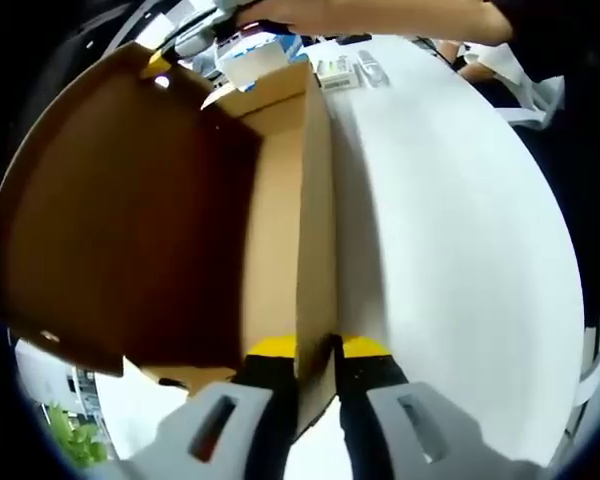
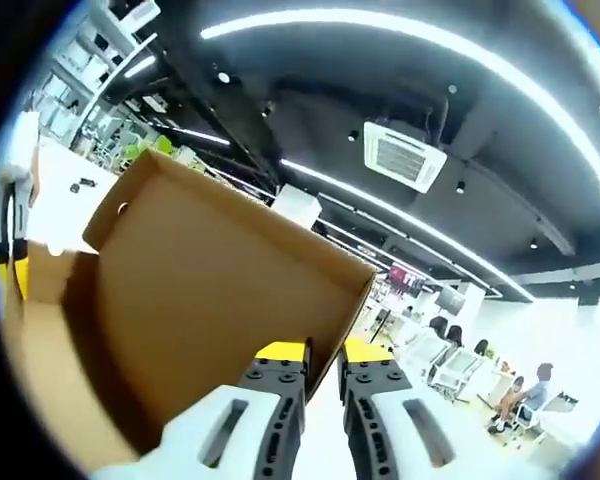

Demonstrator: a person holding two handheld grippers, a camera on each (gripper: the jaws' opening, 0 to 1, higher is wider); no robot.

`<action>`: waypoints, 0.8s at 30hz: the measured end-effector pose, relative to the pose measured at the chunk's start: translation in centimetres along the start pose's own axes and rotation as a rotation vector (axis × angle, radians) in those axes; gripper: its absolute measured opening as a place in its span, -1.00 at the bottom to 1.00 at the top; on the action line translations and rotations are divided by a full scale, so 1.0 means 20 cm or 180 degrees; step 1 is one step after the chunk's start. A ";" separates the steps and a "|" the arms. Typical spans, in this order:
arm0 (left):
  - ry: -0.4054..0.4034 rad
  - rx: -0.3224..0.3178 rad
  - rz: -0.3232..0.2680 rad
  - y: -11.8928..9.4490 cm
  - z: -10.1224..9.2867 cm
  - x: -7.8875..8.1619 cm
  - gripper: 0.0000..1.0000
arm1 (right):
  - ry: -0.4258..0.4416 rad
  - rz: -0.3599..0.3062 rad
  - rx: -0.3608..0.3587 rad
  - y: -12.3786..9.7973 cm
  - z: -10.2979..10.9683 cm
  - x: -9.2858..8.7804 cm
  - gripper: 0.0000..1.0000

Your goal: Operate the shoe box by opening the lid, removing the specified soft item, and placing it in the target area until the item is outside and the box remains undamaged.

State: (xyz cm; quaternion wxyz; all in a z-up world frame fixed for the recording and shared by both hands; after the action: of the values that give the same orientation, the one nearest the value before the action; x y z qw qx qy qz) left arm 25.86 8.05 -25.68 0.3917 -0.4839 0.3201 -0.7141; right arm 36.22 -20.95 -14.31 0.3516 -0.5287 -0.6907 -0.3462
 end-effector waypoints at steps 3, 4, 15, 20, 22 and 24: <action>0.0000 0.0000 -0.0008 0.00 -0.03 0.01 -0.75 | -0.0054 0.0077 0.0033 -0.01 0.00 0.01 -0.82; 0.0005 0.0008 -0.0008 -0.01 -0.06 0.03 -0.75 | -0.0088 0.0095 0.0050 -0.02 0.01 0.01 -0.82; 0.0013 0.0010 -0.0018 -0.01 -0.09 0.05 -0.75 | 0.0045 0.0123 0.0116 -0.09 0.01 0.02 -0.84; 0.0047 0.0035 -0.0037 -0.01 -0.09 0.04 -0.73 | 0.0048 0.0119 0.0115 -0.10 0.02 0.02 -0.85; 0.0060 0.0055 -0.0064 -0.01 -0.08 0.04 -0.71 | 0.0032 0.0119 0.0113 -0.10 0.02 0.02 -0.85; 0.0053 0.0073 -0.0083 0.00 -0.08 0.04 -0.70 | 0.0045 0.0114 0.0112 -0.11 0.02 0.02 -0.85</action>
State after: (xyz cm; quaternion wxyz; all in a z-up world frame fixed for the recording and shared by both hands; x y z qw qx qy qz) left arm 24.20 7.46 -25.73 0.3852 -0.4775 0.3087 -0.7268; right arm 34.02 -20.91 -14.48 0.3717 -0.5322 -0.6846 -0.3314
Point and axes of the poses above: the point that each gripper's makers call its tool centre point, and the gripper's own axes: y roughly forward along the fingers, z roughly to its left, x roughly out of its top, the point moved 6 cm from there along -y, roughly backward along the fingers, and after that the axes turned 4 degrees about -z, right-handed, at the moved point
